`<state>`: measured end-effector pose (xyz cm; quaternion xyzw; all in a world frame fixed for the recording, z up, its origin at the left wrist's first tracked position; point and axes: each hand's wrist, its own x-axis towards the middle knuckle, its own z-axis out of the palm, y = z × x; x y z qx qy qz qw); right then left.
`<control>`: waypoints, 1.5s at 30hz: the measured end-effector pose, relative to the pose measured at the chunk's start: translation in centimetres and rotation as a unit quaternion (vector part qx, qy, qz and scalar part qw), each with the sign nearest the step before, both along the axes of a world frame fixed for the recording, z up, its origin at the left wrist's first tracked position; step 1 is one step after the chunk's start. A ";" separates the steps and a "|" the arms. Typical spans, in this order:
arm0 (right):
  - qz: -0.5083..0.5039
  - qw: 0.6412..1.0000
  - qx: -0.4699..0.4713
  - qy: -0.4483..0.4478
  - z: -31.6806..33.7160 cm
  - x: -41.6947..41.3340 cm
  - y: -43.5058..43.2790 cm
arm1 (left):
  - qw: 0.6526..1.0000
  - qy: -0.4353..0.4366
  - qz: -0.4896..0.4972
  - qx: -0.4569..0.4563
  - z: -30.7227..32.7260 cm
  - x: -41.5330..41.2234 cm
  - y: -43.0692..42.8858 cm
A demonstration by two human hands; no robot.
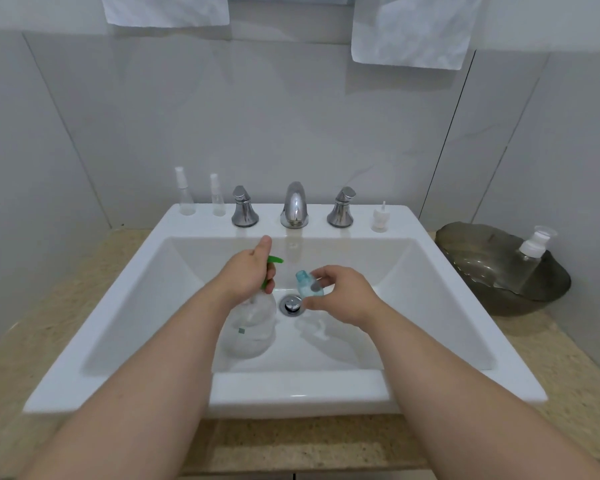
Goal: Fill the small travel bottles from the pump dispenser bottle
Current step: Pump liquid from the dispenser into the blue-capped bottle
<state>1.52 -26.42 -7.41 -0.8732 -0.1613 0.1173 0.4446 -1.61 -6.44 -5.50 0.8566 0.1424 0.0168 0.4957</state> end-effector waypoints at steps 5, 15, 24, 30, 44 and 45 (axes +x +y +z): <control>0.009 1.000 0.008 -0.007 0.2 -0.1 0.1 | 0.994 -0.009 -0.008 0.108 0.4 -0.7 -0.5; 0.044 0.998 -0.046 0.012 -0.3 0.1 0.1 | 0.993 0.052 -0.016 0.109 0.3 -0.3 0.9; 0.072 0.997 -0.032 0.013 -0.2 -0.1 0.3 | 0.992 0.014 -0.051 0.112 0.1 -0.7 0.6; 0.075 0.997 0.011 0.031 -0.5 0.2 0.3 | 0.989 -0.012 -0.038 0.139 0.1 -0.9 1.1; 0.101 0.993 -0.019 0.050 -0.7 0.0 0.4 | 0.975 0.070 -0.036 0.209 -0.2 -1.0 0.9; 0.101 0.993 -0.017 0.054 -0.6 0.0 0.5 | 0.973 0.073 -0.036 0.216 -0.1 -1.0 0.8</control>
